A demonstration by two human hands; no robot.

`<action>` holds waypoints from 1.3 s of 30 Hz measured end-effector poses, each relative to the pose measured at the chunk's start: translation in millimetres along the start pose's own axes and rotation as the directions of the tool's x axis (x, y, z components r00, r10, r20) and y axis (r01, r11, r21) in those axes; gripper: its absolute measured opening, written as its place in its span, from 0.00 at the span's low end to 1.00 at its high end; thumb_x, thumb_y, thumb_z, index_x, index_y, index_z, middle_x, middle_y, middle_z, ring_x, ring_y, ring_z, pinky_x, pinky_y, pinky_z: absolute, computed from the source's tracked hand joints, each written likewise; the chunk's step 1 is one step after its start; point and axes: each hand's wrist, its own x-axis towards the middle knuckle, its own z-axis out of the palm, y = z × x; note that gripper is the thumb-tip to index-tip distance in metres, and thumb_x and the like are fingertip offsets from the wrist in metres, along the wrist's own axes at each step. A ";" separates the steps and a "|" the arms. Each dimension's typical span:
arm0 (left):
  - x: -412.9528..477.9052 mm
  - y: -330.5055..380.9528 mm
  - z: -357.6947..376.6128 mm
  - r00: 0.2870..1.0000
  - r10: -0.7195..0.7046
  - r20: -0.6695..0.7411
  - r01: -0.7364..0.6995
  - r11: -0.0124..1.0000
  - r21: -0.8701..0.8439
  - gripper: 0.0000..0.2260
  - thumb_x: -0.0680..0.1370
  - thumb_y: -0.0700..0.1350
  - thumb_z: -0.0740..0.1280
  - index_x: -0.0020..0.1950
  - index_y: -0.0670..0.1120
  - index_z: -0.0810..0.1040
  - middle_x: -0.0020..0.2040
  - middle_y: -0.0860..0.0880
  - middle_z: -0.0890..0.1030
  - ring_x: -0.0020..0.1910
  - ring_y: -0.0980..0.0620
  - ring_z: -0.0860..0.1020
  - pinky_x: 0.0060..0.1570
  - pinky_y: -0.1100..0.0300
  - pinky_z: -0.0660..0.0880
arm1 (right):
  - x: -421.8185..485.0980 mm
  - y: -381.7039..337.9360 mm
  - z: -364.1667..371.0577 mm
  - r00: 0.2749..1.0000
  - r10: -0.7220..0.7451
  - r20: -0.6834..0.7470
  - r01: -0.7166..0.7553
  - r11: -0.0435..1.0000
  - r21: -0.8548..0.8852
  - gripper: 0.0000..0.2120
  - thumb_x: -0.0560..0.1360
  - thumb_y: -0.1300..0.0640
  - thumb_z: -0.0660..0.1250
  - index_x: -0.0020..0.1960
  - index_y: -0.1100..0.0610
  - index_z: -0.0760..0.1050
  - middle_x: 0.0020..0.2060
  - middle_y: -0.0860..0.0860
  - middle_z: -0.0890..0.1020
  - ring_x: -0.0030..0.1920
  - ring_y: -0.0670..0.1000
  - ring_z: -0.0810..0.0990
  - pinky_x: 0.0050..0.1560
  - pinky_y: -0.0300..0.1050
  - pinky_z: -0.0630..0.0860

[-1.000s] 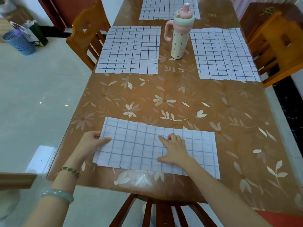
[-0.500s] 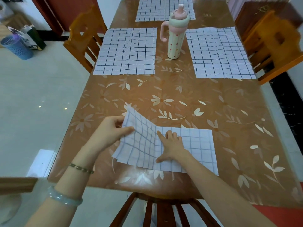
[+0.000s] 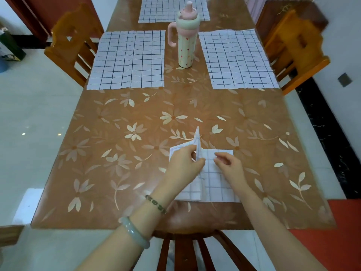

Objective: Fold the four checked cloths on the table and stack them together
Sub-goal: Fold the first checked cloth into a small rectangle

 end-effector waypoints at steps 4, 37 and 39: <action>11.8 6.4 44.9 0.999 -0.012 0.038 0.011 1.000 0.025 0.12 0.74 0.40 0.65 0.32 0.47 0.67 0.28 0.49 0.69 0.29 0.53 0.68 0.27 0.61 0.61 | -4.9 2.5 -24.3 0.994 0.109 -0.012 -0.107 0.990 0.096 0.04 0.76 0.59 0.67 0.48 0.55 0.80 0.41 0.50 0.83 0.42 0.48 0.79 0.47 0.40 0.75; 24.8 -151.4 65.7 0.989 0.137 0.057 -0.136 0.678 0.722 0.34 0.80 0.63 0.45 0.77 0.39 0.57 0.77 0.43 0.57 0.77 0.47 0.54 0.74 0.49 0.42 | 0.5 22.1 2.3 0.924 -0.369 -0.101 0.145 0.581 -0.801 0.18 0.71 0.62 0.68 0.60 0.61 0.75 0.59 0.61 0.75 0.59 0.63 0.74 0.60 0.59 0.70; 25.4 -152.1 66.9 0.988 0.148 0.043 -0.133 0.685 0.716 0.34 0.80 0.63 0.44 0.76 0.39 0.59 0.77 0.43 0.58 0.76 0.47 0.56 0.74 0.48 0.43 | 4.9 16.1 31.7 0.887 -0.438 0.146 0.383 0.521 -0.763 0.18 0.73 0.64 0.62 0.62 0.62 0.75 0.64 0.62 0.74 0.66 0.63 0.71 0.66 0.59 0.66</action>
